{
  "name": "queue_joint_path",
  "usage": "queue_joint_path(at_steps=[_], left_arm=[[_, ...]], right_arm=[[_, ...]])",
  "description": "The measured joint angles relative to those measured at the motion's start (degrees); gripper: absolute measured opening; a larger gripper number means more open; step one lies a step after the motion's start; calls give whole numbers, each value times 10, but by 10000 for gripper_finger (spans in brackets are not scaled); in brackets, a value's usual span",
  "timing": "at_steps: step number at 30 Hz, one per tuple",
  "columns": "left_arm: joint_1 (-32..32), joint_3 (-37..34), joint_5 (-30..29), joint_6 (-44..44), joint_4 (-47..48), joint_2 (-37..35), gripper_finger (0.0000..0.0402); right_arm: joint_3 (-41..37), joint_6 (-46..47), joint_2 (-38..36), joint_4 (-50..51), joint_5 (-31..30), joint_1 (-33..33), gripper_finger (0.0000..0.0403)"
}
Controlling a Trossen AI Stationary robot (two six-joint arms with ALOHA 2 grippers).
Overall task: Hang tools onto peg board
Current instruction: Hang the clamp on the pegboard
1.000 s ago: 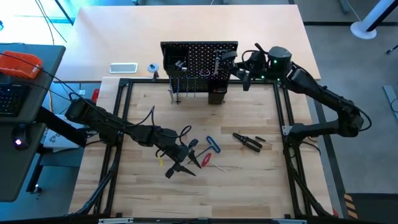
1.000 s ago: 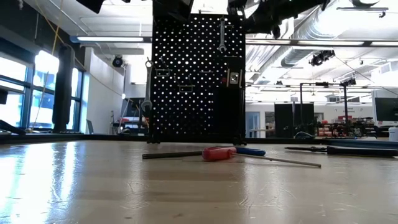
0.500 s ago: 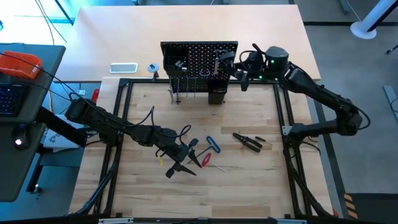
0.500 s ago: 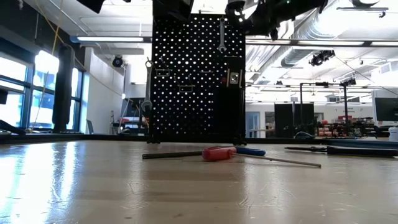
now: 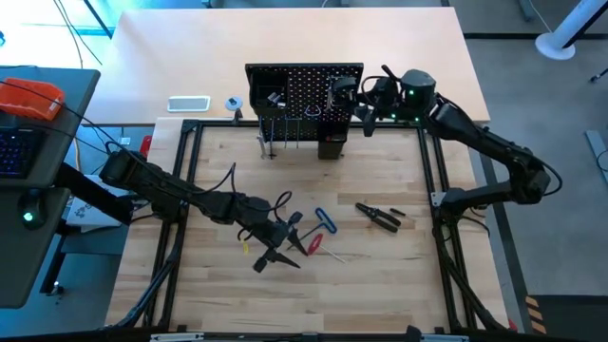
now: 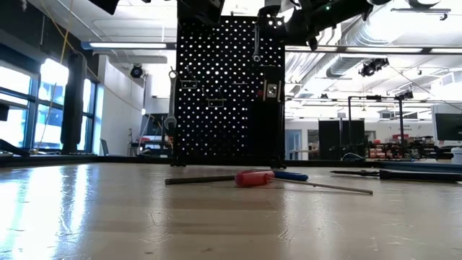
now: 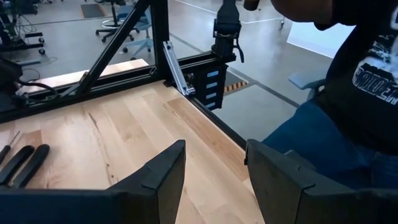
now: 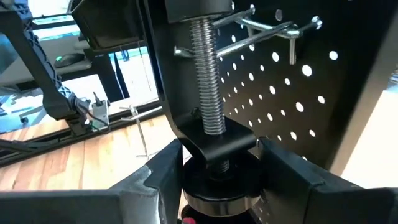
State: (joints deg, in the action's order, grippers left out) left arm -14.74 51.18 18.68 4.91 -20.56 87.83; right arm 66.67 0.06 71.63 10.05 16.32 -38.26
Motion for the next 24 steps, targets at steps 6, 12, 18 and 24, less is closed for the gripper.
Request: queue_joint_path(at_steps=[6, 12, 18, 24], left_arm=[[0, 0, 0, 2, 1, 0, 163], [1, 0, -1, 3, -1, 0, 163], [1, 0, -4, 3, -3, 0, 163], [1, 0, -8, 2, -10, 0, 163]], right_arm=[[0, 1, -11, 10, 5, -15, 167], [0, 10, -12, 16, 6, -26, 167], [0, 9, -12, 15, 6, -26, 167], [0, 9, -8, 12, 6, -26, 167]])
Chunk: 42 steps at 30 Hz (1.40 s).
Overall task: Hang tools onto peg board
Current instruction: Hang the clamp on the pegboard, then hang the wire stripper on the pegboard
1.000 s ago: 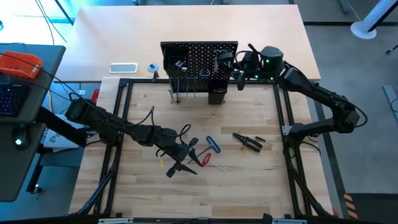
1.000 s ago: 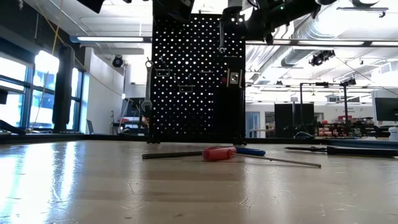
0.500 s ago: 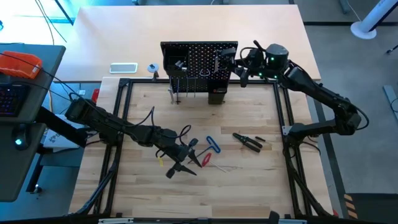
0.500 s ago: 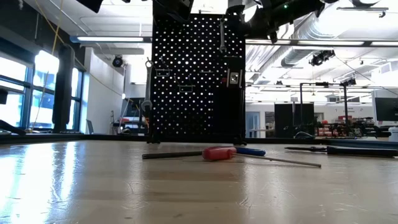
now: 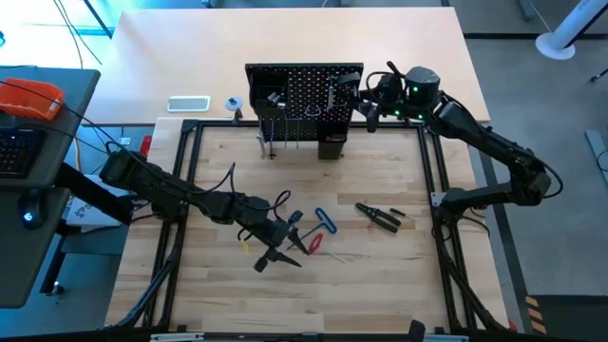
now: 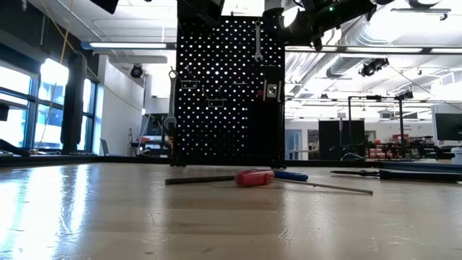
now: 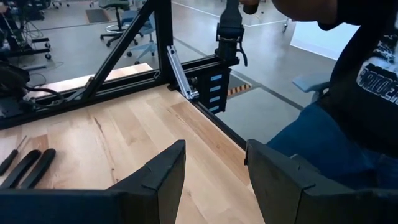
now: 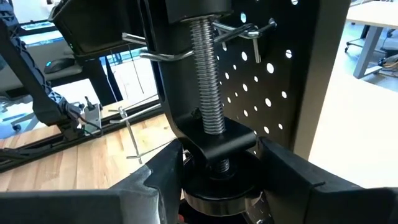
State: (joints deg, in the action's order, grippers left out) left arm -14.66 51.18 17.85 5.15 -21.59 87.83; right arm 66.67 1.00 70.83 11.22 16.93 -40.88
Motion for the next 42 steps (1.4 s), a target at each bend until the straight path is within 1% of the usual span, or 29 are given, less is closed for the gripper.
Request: queue_joint_path(at_steps=[7, 11, 13, 15, 19, 22, 27, 31, 37, 39, 42], left_arm=[[0, 0, -2, -5, -12, 0, 163], [-2, 0, -2, -16, -7, 0, 163], [-2, 0, -2, -19, -4, 0, 163], [-4, 0, -1, -19, -5, 0, 163], [-4, 0, -1, -12, -5, 0, 163], [-4, 0, -1, -7, -5, 0, 163], [-4, 0, -1, -6, 1, 0, 163], [-4, 0, -1, -6, 14, 0, 163], [-4, 0, -2, -5, 37, 0, 163], [-4, 0, -12, -4, 52, 0, 163], [-4, 0, -43, -4, 86, 0, 163]], right_arm=[[0, 5, 27, 1, -2, 0, 167], [0, 5, 27, -2, -6, 0, 167], [0, 5, 23, -2, -20, 0, 168], [0, 6, 17, -2, -34, 1, 189], [0, 15, 15, 2, -32, 2, 236], [1, 12, 14, 14, -34, 1, 248], [1, 5, 10, 52, -48, 1, 252], [0, -8, -15, 85, -90, 8, 253], [0, -14, -82, 153, -131, 37, 254], [0, -12, -106, 189, -144, 52, 254], [0, 2, -139, 251, -155, 83, 254]])
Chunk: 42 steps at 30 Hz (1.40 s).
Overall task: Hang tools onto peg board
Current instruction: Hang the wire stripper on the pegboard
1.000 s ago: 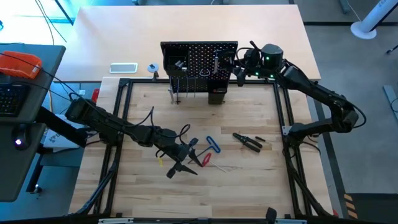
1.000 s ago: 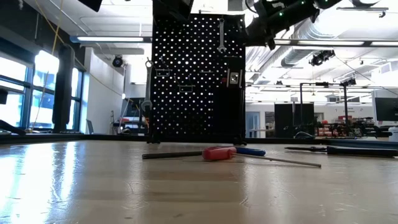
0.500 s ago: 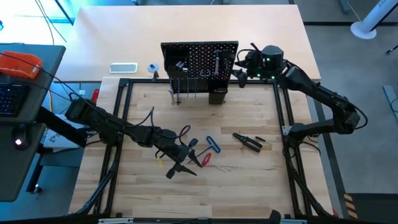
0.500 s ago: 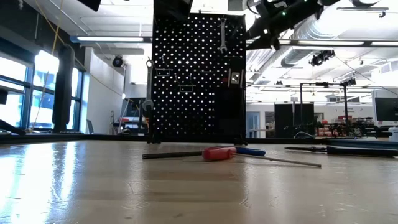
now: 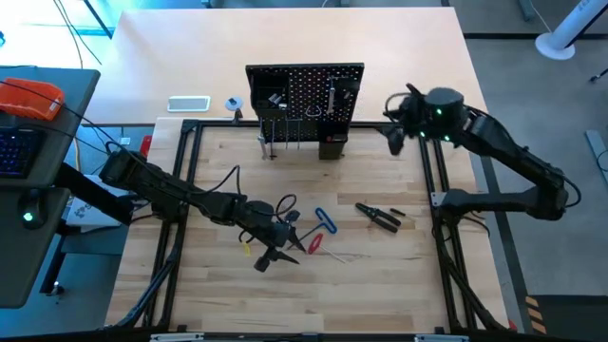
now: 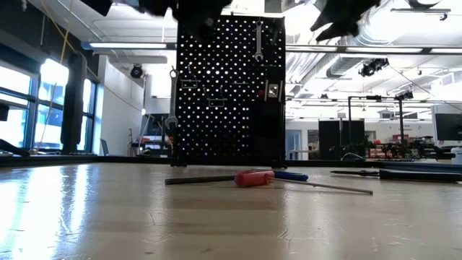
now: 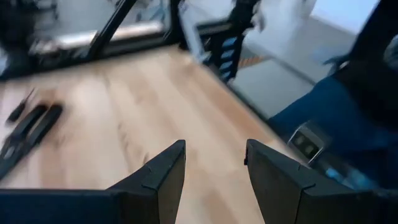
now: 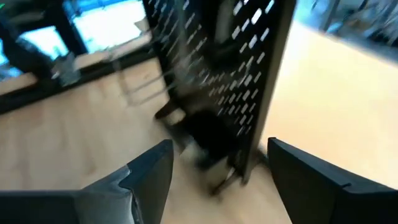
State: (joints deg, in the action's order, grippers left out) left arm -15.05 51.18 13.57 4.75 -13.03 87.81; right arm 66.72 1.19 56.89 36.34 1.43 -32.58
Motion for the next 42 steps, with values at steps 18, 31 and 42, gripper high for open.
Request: queue_joint_path(at_steps=[18, 31, 42], left_arm=[[9, 0, -126, -96, 40, 192, 163], [15, 0, -216, -98, 14, 209, 163], [24, 0, -262, -97, 22, 209, 163]], right_arm=[[-118, 213, -41, 129, -81, 310, 254], [-493, 349, -22, -403, -137, 472, 254], [-533, 384, 71, -451, -243, 572, 254]])
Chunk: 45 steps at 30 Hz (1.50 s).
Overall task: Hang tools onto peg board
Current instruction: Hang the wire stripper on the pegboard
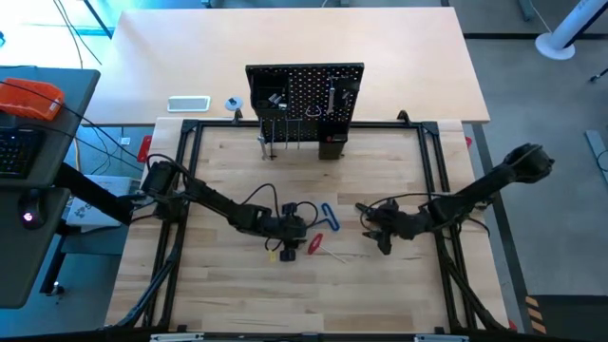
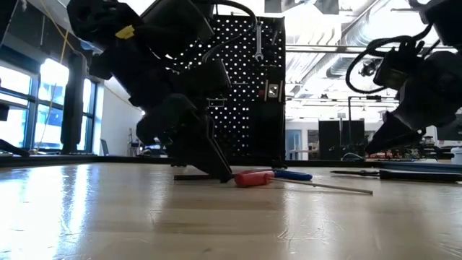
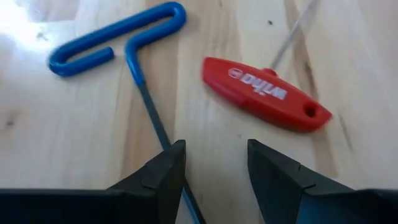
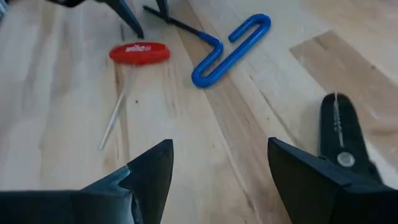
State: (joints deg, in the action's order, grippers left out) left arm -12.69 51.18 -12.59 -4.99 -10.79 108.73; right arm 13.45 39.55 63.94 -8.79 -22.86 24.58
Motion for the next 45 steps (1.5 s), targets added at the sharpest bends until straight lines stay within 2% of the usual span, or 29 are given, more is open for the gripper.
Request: queue_joint_path(at_steps=[6, 13, 17, 27, 34, 45], left_arm=[[0, 0, -44, 6, -9, 1, 163], [-1, 0, -46, 11, -8, 1, 163], [-1, 0, -46, 22, -12, 1, 163], [-1, 0, -46, 33, -34, 1, 163], [-1, 0, -45, 41, -45, 1, 163], [-1, 0, -53, 86, -72, -13, 163]], right_arm=[[57, 4, 6, 161, -22, 10, 254], [90, 64, 6, 325, -15, 24, 254], [80, 71, 6, 317, 4, 25, 235], [48, 115, 53, 295, 11, 25, 128], [69, 96, 63, 289, 17, 25, 54], [181, -21, 65, 282, -9, 25, 53]])
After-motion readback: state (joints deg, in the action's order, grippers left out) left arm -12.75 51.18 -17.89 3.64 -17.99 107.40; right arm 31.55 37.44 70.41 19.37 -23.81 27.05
